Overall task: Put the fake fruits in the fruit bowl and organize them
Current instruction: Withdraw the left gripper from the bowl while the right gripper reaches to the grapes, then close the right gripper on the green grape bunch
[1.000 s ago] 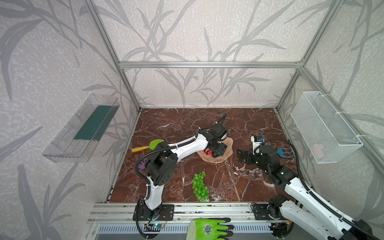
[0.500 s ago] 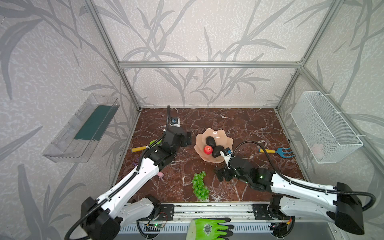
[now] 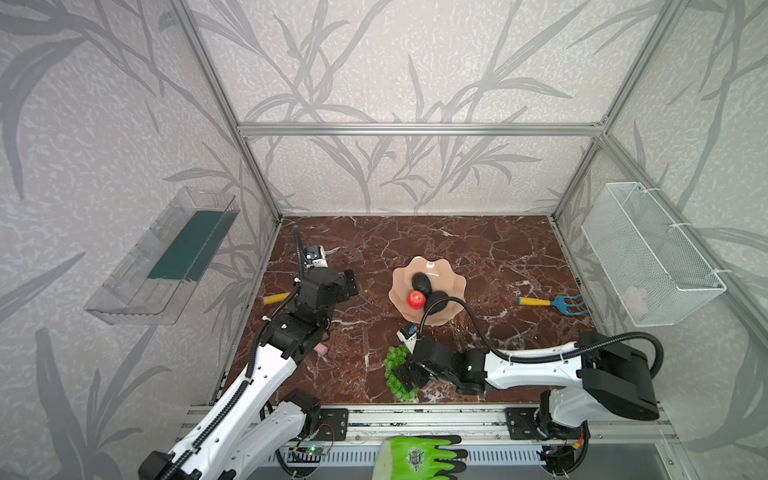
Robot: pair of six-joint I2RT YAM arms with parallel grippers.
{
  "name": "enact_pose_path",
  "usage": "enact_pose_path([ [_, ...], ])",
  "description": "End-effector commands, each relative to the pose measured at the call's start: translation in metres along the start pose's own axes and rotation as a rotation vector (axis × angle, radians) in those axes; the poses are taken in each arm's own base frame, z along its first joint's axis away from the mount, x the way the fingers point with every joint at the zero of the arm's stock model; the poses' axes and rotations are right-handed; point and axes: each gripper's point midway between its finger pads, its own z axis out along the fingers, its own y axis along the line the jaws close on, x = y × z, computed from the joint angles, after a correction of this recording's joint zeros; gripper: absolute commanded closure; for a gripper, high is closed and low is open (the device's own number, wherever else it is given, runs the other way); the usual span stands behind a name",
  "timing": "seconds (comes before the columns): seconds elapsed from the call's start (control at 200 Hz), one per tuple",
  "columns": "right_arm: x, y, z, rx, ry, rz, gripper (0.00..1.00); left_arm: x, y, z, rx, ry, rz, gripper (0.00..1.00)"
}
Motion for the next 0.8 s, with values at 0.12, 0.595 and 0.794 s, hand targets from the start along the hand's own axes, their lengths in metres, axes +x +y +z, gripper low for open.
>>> enact_pose_path([
  [0.12, -0.007, 0.022, 0.017, -0.045, 0.046, -0.002, 0.03, 0.002, 0.008, -0.001, -0.024, 0.0, -0.021, 0.02],
  [0.595, 0.03, 0.018, 0.046, 0.016, 0.276, 0.001, 0.15, 0.006, 0.009, -0.001, -0.024, 0.005, -0.029, 0.03],
  [0.794, 0.031, 0.015, 0.047, 0.026, 0.293, 0.004, 0.35, 0.005, 0.009, -0.002, -0.024, 0.003, -0.03, 0.03],
])
